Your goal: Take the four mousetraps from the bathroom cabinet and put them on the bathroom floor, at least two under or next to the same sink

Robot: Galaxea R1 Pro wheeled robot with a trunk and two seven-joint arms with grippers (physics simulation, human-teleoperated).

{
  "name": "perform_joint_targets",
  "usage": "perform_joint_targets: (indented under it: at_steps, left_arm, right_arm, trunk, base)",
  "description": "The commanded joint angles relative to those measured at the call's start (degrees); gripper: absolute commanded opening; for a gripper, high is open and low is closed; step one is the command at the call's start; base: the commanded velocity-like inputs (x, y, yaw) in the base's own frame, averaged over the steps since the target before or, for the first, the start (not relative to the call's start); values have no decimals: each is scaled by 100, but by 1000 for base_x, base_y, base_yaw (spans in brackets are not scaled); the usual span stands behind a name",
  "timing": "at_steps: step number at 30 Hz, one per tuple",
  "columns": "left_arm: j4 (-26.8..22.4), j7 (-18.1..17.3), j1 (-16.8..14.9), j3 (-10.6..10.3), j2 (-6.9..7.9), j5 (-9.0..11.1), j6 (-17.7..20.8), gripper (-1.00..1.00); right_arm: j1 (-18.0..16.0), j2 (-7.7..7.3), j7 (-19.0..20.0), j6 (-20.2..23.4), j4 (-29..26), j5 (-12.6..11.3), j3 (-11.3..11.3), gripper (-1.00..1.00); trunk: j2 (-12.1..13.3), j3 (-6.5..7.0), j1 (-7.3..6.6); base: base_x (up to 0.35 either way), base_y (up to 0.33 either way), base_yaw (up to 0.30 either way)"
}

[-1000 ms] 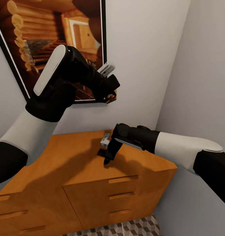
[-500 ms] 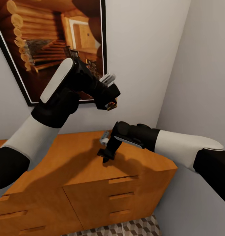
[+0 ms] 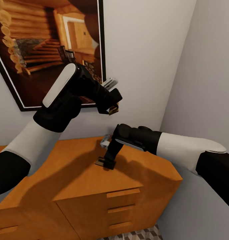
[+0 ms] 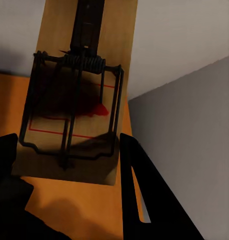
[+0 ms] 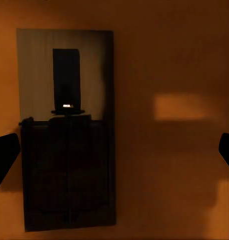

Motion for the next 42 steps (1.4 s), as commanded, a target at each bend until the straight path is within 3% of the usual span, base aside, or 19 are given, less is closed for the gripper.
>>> perform_joint_targets:
  at_steps: [1, 9, 14, 24, 42]
  left_arm:
    - [1, 32, -7, 0, -3, 14, 70, -100]
    - [1, 32, -4, -1, -18, 14, 70, -100]
    - [1, 32, -5, -1, -42, 14, 70, -100]
    - [-7, 38, -3, -1, -45, 14, 69, -100]
    - [-14, 37, 0, -1, -41, 21, 64, -100]
  right_arm:
    - [-8, 1, 45, -5, -3, 40, 9, 100]
    - [-8, 8, 46, -32, 43, 40, 25, 100]
    - [-1, 142, 46, -59, 56, 29, 35, 100]
    - [1, 241, 46, -168, 49, -11, 30, 100]
    - [9, 257, 38, -206, 79, -13, 22, 100]
  trunk:
    - [-3, -6, 0]
    - [-3, -6, 0]
    - [-3, -6, 0]
    - [-3, -6, 0]
    - [-3, -6, 0]
  base:
    - [23, -11, 0]
    - [6, -3, 0]
    - [0, 0, 0]
    - [0, 0, 0]
    - [0, 0, 0]
